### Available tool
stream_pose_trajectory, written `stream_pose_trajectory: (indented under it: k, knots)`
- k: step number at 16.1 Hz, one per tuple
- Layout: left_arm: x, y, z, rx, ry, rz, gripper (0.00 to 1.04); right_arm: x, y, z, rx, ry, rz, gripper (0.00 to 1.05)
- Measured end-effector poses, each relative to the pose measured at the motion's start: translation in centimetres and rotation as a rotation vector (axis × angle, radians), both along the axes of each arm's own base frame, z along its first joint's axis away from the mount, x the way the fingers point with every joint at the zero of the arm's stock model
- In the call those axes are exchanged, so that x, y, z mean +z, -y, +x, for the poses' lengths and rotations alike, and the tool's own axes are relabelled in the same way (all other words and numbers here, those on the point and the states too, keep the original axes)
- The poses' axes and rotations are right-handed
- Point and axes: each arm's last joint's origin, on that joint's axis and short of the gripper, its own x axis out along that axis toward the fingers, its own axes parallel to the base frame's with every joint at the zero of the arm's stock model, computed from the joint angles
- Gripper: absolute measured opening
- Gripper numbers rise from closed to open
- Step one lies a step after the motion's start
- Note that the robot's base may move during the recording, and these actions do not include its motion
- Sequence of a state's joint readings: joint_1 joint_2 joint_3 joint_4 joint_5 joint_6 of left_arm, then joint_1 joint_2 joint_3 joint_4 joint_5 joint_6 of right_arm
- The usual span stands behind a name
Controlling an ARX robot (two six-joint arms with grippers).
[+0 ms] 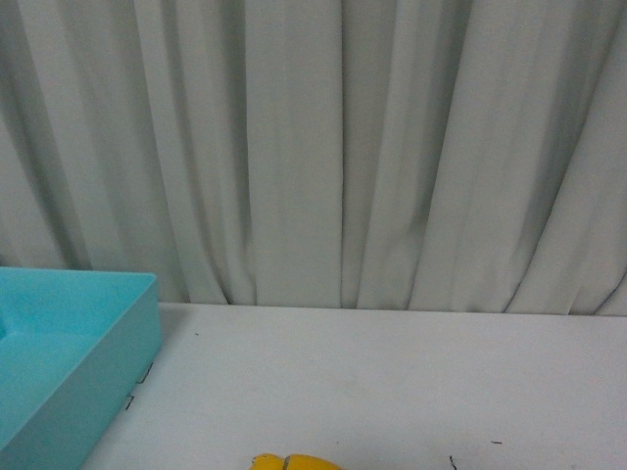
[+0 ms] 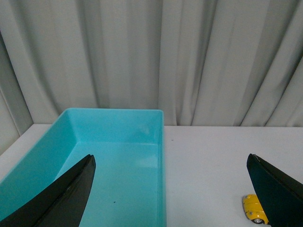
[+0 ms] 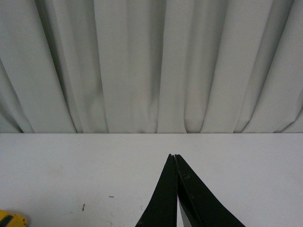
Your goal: Wind up and store yellow beetle toy
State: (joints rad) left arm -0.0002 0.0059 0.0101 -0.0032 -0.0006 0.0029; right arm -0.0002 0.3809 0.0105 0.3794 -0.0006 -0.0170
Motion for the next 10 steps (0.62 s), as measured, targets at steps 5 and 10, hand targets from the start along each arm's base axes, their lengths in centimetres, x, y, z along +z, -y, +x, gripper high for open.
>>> stream_pose_trajectory:
  k: [5, 10]
  knots:
    - [0.0, 0.0, 0.0, 0.0, 0.0, 0.0, 0.98, 0.04, 0.0, -0.26, 0.0, 0.003, 0.0, 0.02]
    - [0.0, 0.0, 0.0, 0.0, 0.0, 0.0, 0.98, 0.03, 0.0, -0.95, 0.0, 0.002, 0.001, 0.02]
